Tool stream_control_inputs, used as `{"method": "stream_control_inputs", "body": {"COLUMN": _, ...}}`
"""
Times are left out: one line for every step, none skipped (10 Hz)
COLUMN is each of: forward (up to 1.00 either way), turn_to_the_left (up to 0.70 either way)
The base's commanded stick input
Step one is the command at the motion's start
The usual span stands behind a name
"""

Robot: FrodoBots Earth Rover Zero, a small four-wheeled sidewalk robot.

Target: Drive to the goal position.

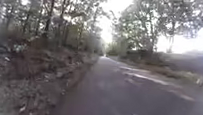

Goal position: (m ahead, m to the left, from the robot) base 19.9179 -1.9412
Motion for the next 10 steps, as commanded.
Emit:
{"method": "stream_control_inputs", "body": {"forward": 0.70, "turn_to_the_left": -0.01}}
{"method": "stream_control_inputs", "body": {"forward": 0.70, "turn_to_the_left": -0.01}}
{"method": "stream_control_inputs", "body": {"forward": 0.70, "turn_to_the_left": -0.01}}
{"method": "stream_control_inputs", "body": {"forward": 0.70, "turn_to_the_left": -0.01}}
{"method": "stream_control_inputs", "body": {"forward": 0.70, "turn_to_the_left": -0.01}}
{"method": "stream_control_inputs", "body": {"forward": 0.70, "turn_to_the_left": -0.01}}
{"method": "stream_control_inputs", "body": {"forward": 0.70, "turn_to_the_left": -0.01}}
{"method": "stream_control_inputs", "body": {"forward": 0.70, "turn_to_the_left": -0.01}}
{"method": "stream_control_inputs", "body": {"forward": 0.70, "turn_to_the_left": -0.01}}
{"method": "stream_control_inputs", "body": {"forward": 0.70, "turn_to_the_left": -0.01}}
